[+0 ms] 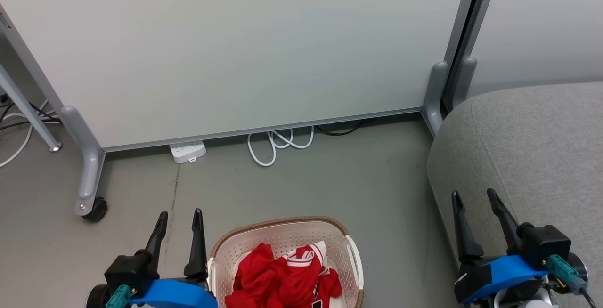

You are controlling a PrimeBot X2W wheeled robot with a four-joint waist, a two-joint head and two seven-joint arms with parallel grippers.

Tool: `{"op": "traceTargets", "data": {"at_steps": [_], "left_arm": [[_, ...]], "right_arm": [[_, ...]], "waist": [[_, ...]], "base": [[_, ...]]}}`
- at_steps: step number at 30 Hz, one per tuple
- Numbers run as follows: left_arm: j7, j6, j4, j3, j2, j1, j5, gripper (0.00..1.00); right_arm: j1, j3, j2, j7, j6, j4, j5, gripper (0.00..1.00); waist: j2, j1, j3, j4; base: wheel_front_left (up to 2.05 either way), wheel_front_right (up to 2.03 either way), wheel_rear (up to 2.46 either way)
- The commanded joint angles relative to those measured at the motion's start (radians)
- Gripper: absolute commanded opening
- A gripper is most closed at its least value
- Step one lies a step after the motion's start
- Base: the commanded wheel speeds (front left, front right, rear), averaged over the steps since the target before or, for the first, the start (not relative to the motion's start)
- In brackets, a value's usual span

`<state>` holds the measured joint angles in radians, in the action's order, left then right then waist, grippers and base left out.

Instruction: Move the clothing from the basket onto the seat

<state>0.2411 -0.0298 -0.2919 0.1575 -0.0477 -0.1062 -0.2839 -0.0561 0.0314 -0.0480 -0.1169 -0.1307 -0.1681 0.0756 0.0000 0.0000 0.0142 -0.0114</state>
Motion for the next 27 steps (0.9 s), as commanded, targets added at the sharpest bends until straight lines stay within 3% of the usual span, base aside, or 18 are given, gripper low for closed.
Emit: {"op": "traceTargets", "data": {"at_steps": [1,10,27], "left_arm": [[0.011,-0.006,0.004,0.0,-0.006,-0.004,0.019,1.0],[0.027,-0.014,0.006,0.007,-0.006,0.002,0.068,1.0],[0.026,-0.014,-0.001,0.0,-0.013,0.005,0.065,1.0]], "right_arm": [[0.01,-0.003,-0.004,-0.007,0.0,0.006,-0.022,1.0],[0.017,-0.007,-0.004,-0.017,0.0,0.013,-0.079,1.0],[0.008,-0.014,-0.004,-0.02,0.0,-0.002,-0.055,1.0]], "waist": [[0.0,0.0,0.0,0.0],[0.0,0.0,-0.002,0.0],[0.0,0.0,-0.006,0.005]], "base": [[0.0,0.0,0.0],[0.0,0.0,0.0],[0.0,0.0,0.0]]}}
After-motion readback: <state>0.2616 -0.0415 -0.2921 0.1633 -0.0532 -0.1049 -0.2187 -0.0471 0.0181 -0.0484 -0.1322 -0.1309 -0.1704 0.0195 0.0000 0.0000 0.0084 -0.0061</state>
